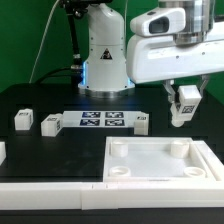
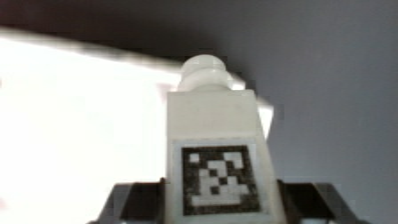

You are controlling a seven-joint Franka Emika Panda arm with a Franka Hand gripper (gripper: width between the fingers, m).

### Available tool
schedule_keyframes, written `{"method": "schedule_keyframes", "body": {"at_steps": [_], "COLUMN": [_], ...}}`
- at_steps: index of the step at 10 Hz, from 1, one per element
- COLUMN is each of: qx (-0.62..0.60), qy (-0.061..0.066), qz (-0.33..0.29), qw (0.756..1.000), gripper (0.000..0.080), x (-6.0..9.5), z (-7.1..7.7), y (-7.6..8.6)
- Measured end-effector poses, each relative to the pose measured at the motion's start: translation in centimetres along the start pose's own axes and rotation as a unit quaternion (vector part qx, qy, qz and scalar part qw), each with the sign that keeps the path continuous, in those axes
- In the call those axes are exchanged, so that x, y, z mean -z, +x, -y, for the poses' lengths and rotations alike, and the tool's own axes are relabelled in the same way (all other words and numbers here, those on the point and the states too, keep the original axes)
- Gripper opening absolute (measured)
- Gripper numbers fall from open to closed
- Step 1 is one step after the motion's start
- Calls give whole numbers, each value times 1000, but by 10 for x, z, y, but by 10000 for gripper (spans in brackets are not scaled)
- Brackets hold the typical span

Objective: Assemble one leg

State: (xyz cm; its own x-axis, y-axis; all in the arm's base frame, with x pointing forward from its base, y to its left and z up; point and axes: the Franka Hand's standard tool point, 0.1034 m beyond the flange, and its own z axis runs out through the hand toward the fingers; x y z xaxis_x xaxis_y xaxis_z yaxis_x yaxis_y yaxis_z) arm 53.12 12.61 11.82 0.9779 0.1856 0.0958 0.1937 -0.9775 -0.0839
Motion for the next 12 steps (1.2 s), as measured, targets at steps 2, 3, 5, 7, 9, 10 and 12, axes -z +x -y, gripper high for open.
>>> {"method": "schedule_keyframes", "body": {"at_steps": [2, 3, 5, 7, 9, 10, 12], "qx": [-1, 20, 22, 38, 45, 48, 55], "qy": [-3, -9, -14, -21, -24, -23, -24], "qz": [-93, -157, -215, -227, -218, -217, -215], "qw": [996, 987, 976, 973, 975, 975, 975], "gripper": [294, 294, 294, 294, 294, 294, 294], "x": [9, 7, 5, -1, -8, -14, -27], "z": [-2, -7, -9, -12, -19, -19, -23], "y": [32, 48, 46, 39, 37, 40, 49]}}
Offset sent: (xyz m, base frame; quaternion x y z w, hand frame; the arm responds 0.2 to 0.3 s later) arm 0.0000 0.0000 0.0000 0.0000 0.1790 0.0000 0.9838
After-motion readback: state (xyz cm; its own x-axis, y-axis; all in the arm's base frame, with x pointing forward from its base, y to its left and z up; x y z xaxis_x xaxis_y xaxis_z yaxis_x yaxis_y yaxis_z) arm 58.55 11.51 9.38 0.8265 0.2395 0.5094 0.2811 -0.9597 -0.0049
